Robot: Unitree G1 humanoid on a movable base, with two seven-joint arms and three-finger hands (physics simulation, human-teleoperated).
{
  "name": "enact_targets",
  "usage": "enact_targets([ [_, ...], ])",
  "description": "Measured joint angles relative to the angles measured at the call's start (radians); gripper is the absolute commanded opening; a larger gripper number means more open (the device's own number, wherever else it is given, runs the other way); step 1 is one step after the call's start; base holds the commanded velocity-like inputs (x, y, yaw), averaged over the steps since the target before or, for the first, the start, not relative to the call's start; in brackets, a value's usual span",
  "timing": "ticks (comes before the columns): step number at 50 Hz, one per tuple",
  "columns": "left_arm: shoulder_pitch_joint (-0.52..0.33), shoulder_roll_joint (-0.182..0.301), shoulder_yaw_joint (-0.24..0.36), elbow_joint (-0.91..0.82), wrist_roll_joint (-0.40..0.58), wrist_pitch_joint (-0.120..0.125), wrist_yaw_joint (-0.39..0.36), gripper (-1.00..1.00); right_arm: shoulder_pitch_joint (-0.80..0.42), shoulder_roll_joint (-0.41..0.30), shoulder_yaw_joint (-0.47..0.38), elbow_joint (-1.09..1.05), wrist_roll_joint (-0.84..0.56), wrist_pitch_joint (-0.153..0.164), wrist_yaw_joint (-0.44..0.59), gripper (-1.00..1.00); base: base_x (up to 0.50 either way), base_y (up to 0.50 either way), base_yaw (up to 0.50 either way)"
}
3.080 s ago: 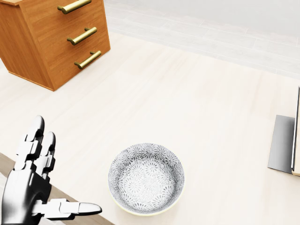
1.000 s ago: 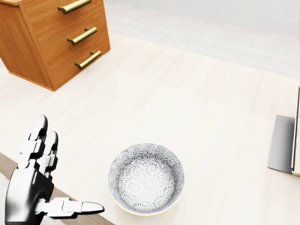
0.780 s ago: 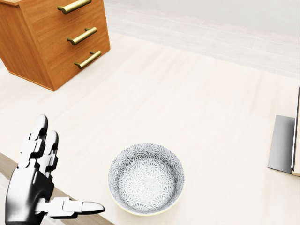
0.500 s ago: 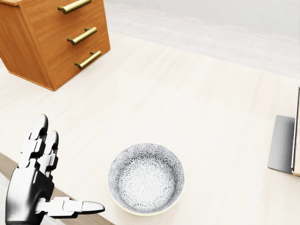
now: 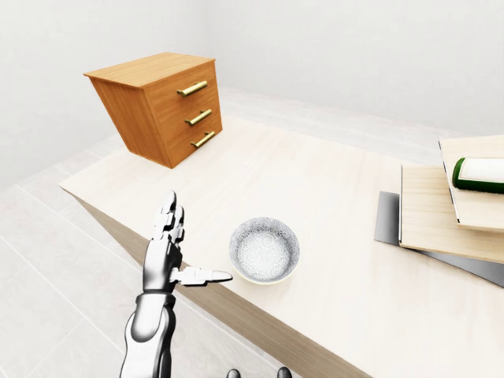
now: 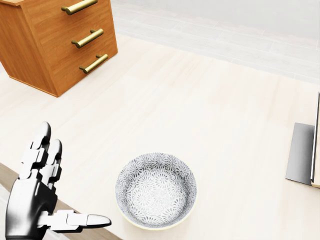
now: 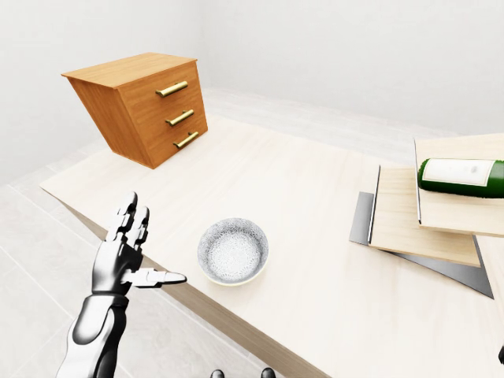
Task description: Put the wine bottle on the wine rack.
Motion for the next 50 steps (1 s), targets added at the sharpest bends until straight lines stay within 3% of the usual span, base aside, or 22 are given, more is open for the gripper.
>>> enact_targets([
  [25, -0.008, 0.001, 0.005, 0.03, -0.006, -0.021, -0.004, 1.0, 0.02, -0.015, -0.051, 0.049, 0.067, 0.0, 0.086, 1.0, 0.0, 0.0, 0.0],
  [36, -0.007, 0.001, 0.003, 0.029, -0.005, -0.021, -0.003, 1.0, 0.372, -0.034, -0.075, 0.078, 0.066, 0.0, 0.115, 1.0, 0.0, 0.0, 0.0],
  [50, -0.007, 0.0, 0.0, 0.023, -0.005, -0.016, -0.002, 1.0, 0.556, -0.052, -0.097, 0.104, 0.079, 0.0, 0.155, 1.0, 0.0, 0.0, 0.0],
])
